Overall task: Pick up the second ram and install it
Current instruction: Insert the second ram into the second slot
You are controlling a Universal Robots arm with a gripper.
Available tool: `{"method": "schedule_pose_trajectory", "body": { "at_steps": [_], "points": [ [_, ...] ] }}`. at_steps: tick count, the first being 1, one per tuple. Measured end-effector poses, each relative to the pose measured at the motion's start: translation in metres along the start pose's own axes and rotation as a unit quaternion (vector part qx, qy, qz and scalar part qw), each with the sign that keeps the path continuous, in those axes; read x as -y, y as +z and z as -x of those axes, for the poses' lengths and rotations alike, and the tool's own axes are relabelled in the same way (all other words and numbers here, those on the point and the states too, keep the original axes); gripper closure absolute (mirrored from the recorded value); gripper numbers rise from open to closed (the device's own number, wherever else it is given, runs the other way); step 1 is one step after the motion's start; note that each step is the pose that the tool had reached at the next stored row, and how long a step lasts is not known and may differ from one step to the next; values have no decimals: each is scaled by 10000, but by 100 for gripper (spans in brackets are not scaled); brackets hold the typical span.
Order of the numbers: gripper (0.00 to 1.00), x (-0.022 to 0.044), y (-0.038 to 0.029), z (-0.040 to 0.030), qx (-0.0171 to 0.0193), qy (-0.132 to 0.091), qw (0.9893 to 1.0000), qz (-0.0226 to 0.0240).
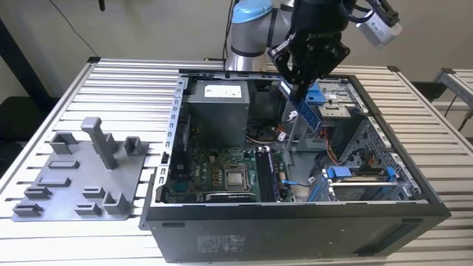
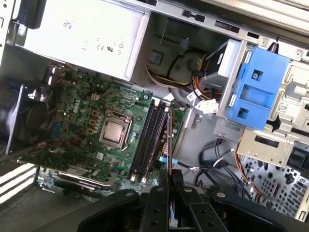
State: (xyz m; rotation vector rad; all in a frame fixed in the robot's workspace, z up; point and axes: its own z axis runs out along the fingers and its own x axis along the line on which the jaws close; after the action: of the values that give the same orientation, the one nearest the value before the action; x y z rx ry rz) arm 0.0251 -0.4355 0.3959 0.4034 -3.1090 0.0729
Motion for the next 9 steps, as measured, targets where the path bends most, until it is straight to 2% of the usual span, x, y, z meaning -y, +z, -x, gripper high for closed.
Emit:
{"method": "schedule_pose_trajectory", "body": {
  "at_steps": [4,9],
  "points": [
    [86,0,9,0,-11,243,9997,2],
    [86,0,21,0,-25,557,9984,6]
  ]
}}
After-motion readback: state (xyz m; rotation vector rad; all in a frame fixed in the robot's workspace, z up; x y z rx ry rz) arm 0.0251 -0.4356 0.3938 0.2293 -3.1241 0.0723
